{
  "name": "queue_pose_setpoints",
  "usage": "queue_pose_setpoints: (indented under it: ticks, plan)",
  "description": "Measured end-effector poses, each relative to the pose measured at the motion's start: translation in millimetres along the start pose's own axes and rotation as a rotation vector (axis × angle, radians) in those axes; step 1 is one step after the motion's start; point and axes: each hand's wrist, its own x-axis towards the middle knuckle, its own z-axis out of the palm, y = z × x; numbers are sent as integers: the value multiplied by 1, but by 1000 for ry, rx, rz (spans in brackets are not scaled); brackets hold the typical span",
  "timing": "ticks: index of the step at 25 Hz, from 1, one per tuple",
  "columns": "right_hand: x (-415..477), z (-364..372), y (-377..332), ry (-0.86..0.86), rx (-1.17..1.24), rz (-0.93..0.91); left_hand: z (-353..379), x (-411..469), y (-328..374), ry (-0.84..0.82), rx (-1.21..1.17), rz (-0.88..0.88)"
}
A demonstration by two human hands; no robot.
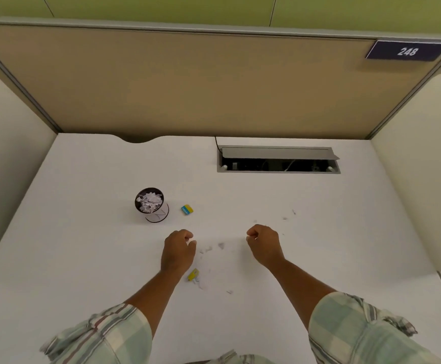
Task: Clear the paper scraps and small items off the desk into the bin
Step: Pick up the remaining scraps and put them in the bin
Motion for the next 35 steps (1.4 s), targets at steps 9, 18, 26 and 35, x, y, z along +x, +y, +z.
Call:
queue_pose_setpoints:
  ticks: [9,18,26,35]
  plan:
    - [49,-80,69,51,-152,36,63,11,76,-158,199,200]
    - [92,-89,91,-218,-381,-25,126,29,154,-502,648,573]
    - [52,-54,100,-237,-450,-144,135,19,121,-658,816,680]
    - [-33,22,80,-280,-504,-227,89,-4,62,-621,964,766]
